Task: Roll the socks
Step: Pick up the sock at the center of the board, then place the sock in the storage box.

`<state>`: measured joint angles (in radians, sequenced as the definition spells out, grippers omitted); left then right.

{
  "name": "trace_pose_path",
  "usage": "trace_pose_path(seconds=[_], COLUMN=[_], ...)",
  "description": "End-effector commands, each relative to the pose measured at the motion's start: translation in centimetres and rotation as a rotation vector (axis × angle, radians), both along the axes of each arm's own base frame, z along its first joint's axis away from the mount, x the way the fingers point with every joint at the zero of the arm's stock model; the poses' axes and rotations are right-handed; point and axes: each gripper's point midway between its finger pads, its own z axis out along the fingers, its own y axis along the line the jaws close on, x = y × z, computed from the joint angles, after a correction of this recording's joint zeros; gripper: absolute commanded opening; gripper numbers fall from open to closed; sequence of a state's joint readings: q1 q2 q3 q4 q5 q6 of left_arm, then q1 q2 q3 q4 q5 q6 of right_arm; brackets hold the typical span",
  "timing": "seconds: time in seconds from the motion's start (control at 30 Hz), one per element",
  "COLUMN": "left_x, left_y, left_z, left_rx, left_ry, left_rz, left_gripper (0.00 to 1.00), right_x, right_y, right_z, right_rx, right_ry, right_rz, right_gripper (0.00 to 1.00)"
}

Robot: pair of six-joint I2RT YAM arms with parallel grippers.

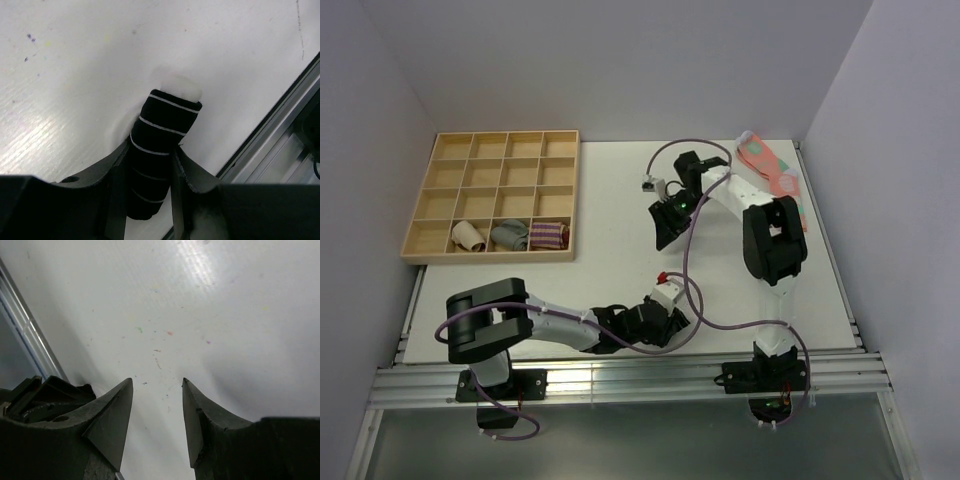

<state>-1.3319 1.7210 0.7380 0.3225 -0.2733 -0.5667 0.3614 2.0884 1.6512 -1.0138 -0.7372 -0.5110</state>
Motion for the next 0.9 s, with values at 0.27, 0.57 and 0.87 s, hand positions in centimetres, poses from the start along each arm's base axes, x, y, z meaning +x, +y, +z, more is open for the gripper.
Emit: trace_pose_path(seconds=[0.27,0.57,0.87], left_x=[2.6,7.6,13.0], left_y=[9.2,13.3,21.4], left_z=[-1.1,4.9,11.3], left_rx=[0.155,0.071,0.071], left_ry=[0.046,-0.046,-0.164], left_rz=[0.256,0.488,0.885], left_gripper=[0.0,0.0,0.0], right_x=[4.5,4.3,4.2], right_y=[-1.8,-2.9,-3.7], right_z=[7.4,9.4,9.7], right_rx=[0.059,0.06,0.038], right_ry=[-0.217,-0.256,-0.279], right_rz=[-0.16,-0.189,-0.205], right_gripper=[0.51,0.5,0.49])
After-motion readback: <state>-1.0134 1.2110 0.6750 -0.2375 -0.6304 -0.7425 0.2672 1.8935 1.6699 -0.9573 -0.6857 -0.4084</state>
